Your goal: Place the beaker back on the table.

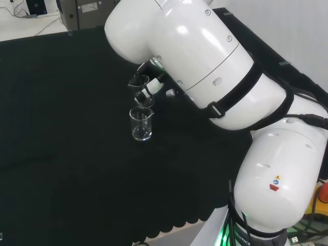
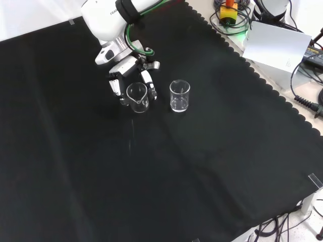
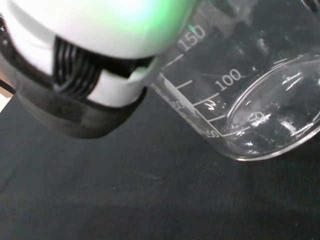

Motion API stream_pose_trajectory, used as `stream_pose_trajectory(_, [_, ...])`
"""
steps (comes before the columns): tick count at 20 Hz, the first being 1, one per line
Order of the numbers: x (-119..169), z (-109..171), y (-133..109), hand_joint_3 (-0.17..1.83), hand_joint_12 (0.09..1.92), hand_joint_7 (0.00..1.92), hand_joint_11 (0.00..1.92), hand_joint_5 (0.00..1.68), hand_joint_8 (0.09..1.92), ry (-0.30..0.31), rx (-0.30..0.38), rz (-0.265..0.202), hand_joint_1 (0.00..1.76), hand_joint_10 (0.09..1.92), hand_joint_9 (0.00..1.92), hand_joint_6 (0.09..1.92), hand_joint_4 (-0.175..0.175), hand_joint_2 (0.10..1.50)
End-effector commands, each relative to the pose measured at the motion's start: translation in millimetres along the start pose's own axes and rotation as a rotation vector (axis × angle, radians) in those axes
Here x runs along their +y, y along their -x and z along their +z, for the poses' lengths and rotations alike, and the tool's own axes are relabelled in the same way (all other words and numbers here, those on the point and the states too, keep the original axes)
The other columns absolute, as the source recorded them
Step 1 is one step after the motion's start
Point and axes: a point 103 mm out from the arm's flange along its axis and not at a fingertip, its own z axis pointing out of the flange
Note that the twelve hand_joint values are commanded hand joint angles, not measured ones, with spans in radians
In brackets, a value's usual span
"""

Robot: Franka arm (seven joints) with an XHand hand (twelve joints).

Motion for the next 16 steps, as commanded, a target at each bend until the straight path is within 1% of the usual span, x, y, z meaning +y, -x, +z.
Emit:
stream_pose_trajectory(1, [-10.0,-4.9,-2.3,0.1,0.74,1.16,1.25,1.34,0.42,-0.031,-0.021,-0.002,1.22,0.09,1.39,0.24,-0.093,0.86])
stream_pose_trajectory(2, [-11.2,-6.2,-1.7,0.09,0.79,1.08,1.17,1.26,0.47,-0.041,-0.024,-0.002,1.22,0.09,1.33,0.25,-0.052,0.83])
stream_pose_trajectory(3, [-12.1,-7.1,-1.7,0.1,0.85,1.0,1.08,1.18,0.52,-0.05,-0.026,-0.001,1.2,0.09,1.28,0.3,-0.024,0.8])
stream_pose_trajectory(4, [-13.3,-8.2,-1.4,0.13,0.91,0.92,1.0,1.1,0.57,-0.056,-0.034,0.002,1.19,0.09,1.22,0.37,-0.006,0.77])
stream_pose_trajectory(5, [-14.3,-8.9,-1.4,0.18,0.96,0.87,0.92,1.03,0.61,-0.061,-0.038,0.003,1.17,0.09,1.18,0.45,0.003,0.74])
stream_pose_trajectory(7, [-16.5,-9.9,-1.1,0.31,1.06,0.8,0.81,0.92,0.65,-0.064,-0.043,0.007,1.14,0.09,1.12,0.58,0.014,0.67])
stream_pose_trajectory(9, [-19.3,-11.4,-1.2,0.42,1.12,0.76,0.74,0.84,0.66,-0.065,-0.048,0.012,1.12,0.09,1.08,0.65,0.018,0.62])
stream_pose_trajectory(12, [-22.5,-13.6,-3.1,0.48,1.16,0.72,0.66,0.78,0.66,-0.075,-0.058,0.02,1.1,0.09,1.04,0.68,0.019,0.58])
stream_pose_trajectory(16, [-26.1,-17.3,-5.5,0.51,1.22,0.66,0.57,0.67,0.66,-0.113,-0.084,0.031,1.06,0.09,0.98,0.69,0.012,0.56])
